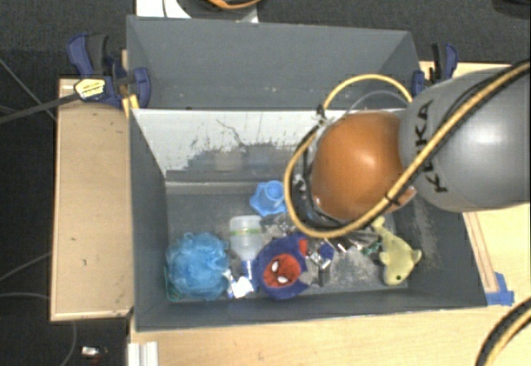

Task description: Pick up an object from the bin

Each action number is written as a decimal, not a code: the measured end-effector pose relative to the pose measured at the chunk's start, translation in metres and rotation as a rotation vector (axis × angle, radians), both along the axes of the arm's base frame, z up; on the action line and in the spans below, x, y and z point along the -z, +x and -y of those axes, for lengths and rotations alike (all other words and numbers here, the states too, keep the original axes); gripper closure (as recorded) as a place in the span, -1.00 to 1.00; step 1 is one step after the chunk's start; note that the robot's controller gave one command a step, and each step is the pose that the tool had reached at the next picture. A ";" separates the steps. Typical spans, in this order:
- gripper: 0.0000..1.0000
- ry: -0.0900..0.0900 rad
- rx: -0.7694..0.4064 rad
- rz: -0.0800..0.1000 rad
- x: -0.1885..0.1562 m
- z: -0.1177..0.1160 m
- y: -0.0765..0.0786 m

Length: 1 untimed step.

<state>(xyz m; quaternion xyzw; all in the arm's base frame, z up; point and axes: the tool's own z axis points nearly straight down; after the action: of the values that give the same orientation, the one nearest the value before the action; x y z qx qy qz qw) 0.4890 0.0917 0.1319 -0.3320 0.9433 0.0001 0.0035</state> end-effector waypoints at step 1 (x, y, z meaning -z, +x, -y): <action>-1.00 -0.002 0.034 -0.010 0.064 0.011 0.000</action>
Offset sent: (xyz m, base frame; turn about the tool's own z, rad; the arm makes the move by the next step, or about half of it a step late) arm -0.0017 -0.0003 -0.0619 -0.3765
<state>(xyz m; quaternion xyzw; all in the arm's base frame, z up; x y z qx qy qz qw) 0.4894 0.0810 0.0681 -0.3161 0.9487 0.0007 -0.0017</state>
